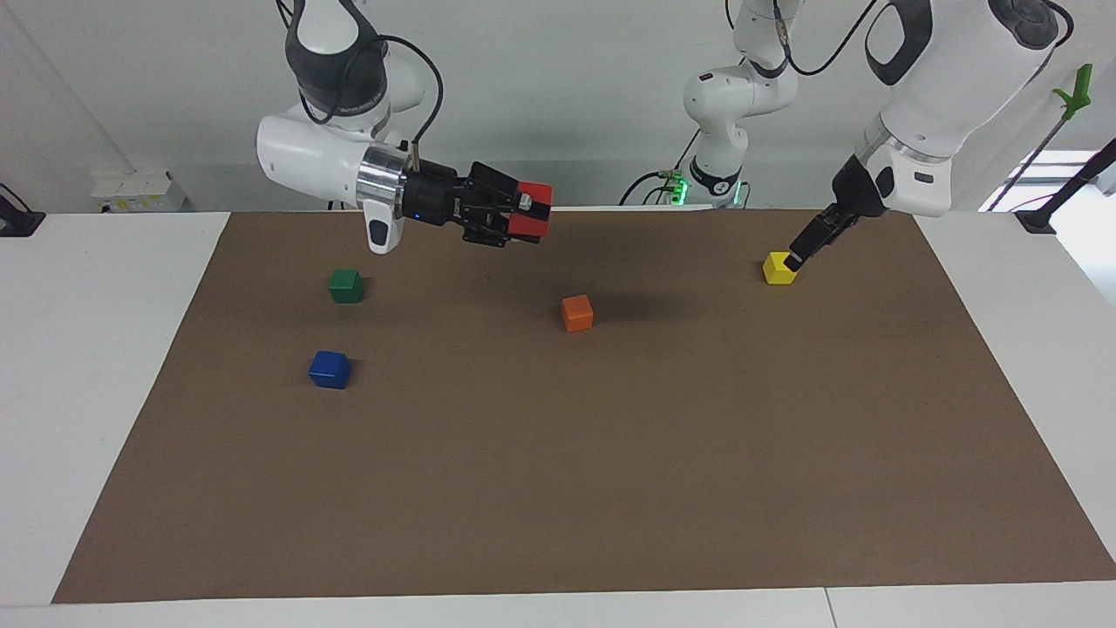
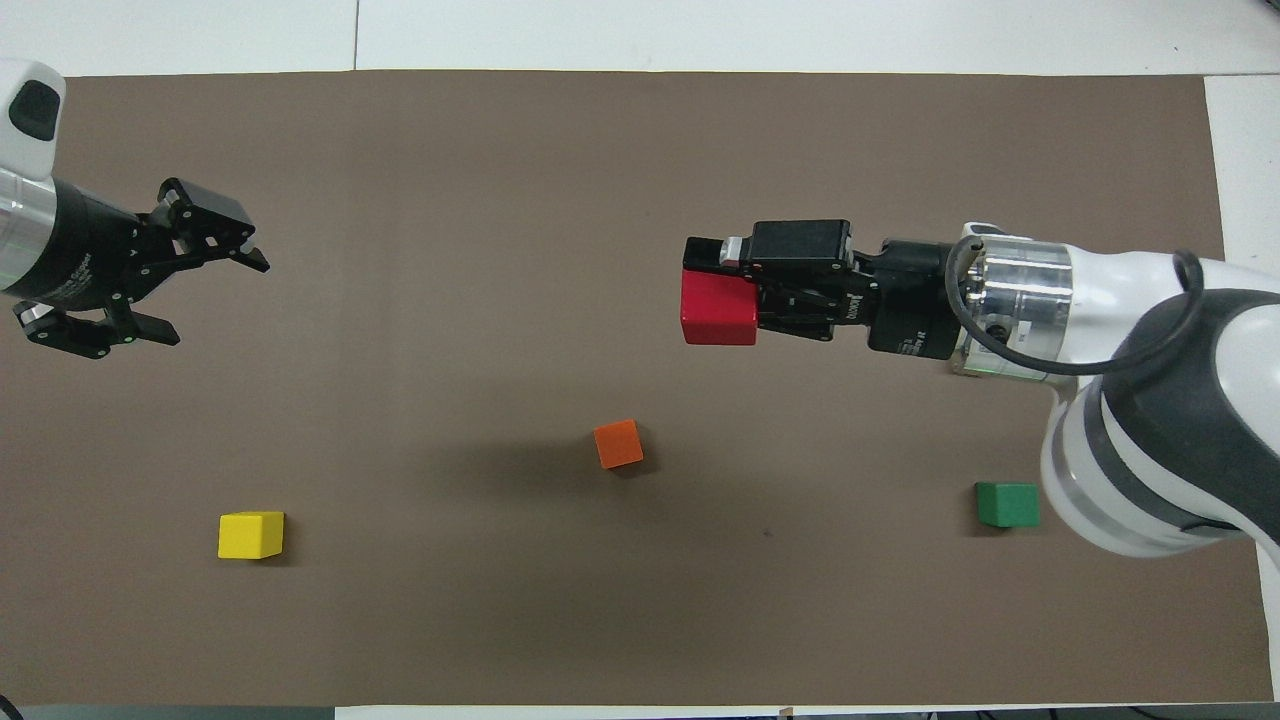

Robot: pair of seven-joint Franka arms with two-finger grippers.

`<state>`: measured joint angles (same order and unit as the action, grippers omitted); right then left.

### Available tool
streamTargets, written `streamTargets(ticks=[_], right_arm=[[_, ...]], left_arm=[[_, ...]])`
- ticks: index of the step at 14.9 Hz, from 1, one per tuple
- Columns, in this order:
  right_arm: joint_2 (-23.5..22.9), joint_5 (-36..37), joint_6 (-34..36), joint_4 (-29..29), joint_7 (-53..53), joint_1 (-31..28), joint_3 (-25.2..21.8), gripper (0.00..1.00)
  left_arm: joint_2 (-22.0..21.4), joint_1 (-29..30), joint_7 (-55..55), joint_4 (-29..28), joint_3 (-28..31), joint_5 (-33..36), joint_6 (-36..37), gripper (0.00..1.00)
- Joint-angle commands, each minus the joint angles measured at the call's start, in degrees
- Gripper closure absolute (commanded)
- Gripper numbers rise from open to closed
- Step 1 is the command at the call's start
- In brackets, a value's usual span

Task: Transfer red block to right arm and stack on blue block
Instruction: 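Carry the red cube with the right gripper over the blue cube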

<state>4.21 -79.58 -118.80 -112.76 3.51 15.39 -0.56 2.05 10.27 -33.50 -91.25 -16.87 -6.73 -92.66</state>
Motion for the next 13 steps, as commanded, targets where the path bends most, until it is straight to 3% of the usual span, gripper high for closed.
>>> streamTargets(ticks=[1, 7, 11, 13], right_arm=[[0.4, 13.5, 6.1, 6.1, -8.2, -3.5, 0.6, 1.00], [0.3, 40.2, 21.7, 16.1, -10.3, -7.9, 0.5, 1.00], [0.4, 59.8, 24.1, 16.9, -8.8, -7.7, 0.7, 1.00], [0.3, 69.0, 23.8, 16.8, -9.1, -7.7, 0.7, 1.00]], left_arm=[[-5.7, 3.2, 13.9, -10.1, -0.3, 3.0, -7.2, 0.00], [-5.8, 4.8, 27.2, -10.4, -0.3, 5.8, -7.6, 0.00], [-5.2, 4.7, 27.9, -8.6, -0.4, 7.4, -6.1, 0.00], [-4.4, 4.4, 28.4, -4.6, -0.4, 9.8, -2.3, 0.00]])
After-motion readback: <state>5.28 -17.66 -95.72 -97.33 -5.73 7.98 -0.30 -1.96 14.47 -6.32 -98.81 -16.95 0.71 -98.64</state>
